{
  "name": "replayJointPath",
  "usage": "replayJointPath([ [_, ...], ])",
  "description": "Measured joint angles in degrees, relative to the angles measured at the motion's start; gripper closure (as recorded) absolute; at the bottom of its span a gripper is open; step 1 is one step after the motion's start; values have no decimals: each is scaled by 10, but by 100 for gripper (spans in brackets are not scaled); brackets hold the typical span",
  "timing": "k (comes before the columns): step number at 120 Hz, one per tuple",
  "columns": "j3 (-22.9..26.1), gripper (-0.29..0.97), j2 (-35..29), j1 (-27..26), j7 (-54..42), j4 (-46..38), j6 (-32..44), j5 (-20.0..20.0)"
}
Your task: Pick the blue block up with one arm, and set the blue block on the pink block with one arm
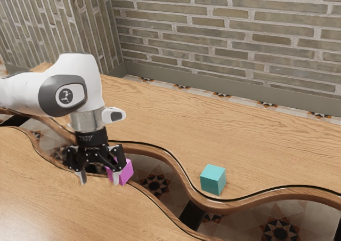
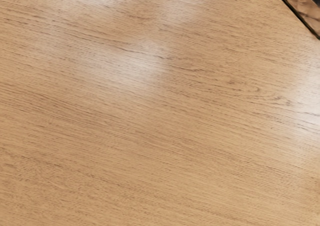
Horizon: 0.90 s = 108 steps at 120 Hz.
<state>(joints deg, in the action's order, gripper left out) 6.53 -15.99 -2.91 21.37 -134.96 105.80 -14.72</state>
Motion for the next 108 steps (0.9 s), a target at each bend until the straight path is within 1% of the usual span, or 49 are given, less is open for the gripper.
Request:
replayJointPath([
  [14,1,0,48,0,-38,26,99,8],
  [25,10,0,69,-1,-66,30,151,12],
  [31,41,0,88,5,-79,50,172,5],
  [37,92,0,134,8,-88,95,188,0],
  [44,122,0,162,-18,-95,121,203,-3],
  [51,135,0,185,-56,-98,136,213,-4],
  [56,133,0,193,-78,-99,140,213,-5],
  [60,128,0,207,-82,-100,153,212,-4],
  [67,113,1,229,-50,-101,177,211,4],
  [72,101,0,240,-17,-102,190,211,16],
  [77,94,0,252,0,-103,205,210,31],
  [89,89,0,266,2,-105,227,209,64],
  [95,89,0,292,0,-106,260,209,78],
  [108,88,0,329,0,-108,310,204,89],
])
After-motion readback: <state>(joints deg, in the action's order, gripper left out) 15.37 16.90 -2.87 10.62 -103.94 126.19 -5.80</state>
